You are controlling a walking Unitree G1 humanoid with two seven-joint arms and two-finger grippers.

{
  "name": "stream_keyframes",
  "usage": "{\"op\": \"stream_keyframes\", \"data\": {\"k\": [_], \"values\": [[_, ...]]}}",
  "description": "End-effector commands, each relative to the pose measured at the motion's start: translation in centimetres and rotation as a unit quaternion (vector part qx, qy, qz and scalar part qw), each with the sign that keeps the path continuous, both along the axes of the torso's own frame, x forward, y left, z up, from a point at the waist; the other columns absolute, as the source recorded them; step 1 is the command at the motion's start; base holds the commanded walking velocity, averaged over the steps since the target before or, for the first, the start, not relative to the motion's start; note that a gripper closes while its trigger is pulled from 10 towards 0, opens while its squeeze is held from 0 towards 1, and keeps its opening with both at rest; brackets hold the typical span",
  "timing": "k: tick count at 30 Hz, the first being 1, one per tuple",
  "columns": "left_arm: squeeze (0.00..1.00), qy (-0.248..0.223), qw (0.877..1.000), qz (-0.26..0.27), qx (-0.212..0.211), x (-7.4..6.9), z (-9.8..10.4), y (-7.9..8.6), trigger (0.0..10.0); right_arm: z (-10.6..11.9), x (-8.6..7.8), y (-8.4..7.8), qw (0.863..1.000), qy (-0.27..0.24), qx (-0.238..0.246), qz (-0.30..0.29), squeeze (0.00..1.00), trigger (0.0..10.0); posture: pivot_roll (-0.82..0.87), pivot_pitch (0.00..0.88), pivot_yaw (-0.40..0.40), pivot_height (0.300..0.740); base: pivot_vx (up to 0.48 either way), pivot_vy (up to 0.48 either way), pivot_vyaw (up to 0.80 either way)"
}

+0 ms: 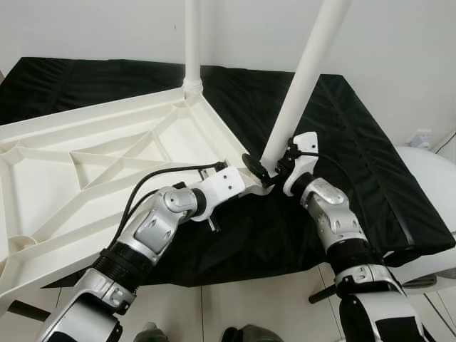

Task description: Building children table

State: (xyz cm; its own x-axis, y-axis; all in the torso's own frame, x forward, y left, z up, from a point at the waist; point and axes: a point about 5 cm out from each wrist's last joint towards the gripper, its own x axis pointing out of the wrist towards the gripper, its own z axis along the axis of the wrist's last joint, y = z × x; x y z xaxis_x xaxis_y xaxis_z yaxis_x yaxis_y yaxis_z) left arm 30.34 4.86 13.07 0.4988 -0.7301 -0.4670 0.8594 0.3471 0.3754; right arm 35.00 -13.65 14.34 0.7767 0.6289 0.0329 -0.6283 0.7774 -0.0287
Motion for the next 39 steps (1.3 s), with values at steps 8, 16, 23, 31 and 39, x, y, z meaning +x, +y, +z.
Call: {"op": "stream_keyframes", "data": {"k": [8,16,23,31,39], "values": [[0.00,0.035,0.999,-0.031,0.014,-1.0,-1.6,-0.7,10.0,0.3,0.2,-1.3,0.996,0.012,-0.017,0.091,0.00,10.0,0.05,0.000,-0.083,0.740,0.000,0.000,0.00],[0.00,0.029,0.999,-0.028,0.017,-0.5,-1.3,-0.3,10.0,1.4,1.2,-2.9,0.996,0.000,-0.032,0.086,0.00,10.0,0.05,0.000,-0.079,0.740,0.000,0.000,0.00],[0.00,0.026,0.999,-0.025,0.017,-0.4,-1.2,-0.3,10.0,1.2,1.4,-3.8,0.995,0.005,-0.050,0.082,0.00,0.0,0.05,0.000,-0.087,0.740,0.000,0.000,0.00],[0.00,0.026,0.999,-0.022,0.015,-0.4,-1.2,-0.2,10.0,0.7,1.2,-3.9,0.994,0.016,-0.053,0.091,0.00,0.0,0.05,0.000,-0.097,0.740,0.000,0.000,0.00],[0.00,0.024,0.999,-0.019,0.011,-0.4,-1.1,-0.3,10.0,0.0,1.0,-3.5,0.997,0.014,-0.040,0.070,0.00,10.0,0.04,0.004,-0.113,0.740,0.000,0.000,0.00]]}}
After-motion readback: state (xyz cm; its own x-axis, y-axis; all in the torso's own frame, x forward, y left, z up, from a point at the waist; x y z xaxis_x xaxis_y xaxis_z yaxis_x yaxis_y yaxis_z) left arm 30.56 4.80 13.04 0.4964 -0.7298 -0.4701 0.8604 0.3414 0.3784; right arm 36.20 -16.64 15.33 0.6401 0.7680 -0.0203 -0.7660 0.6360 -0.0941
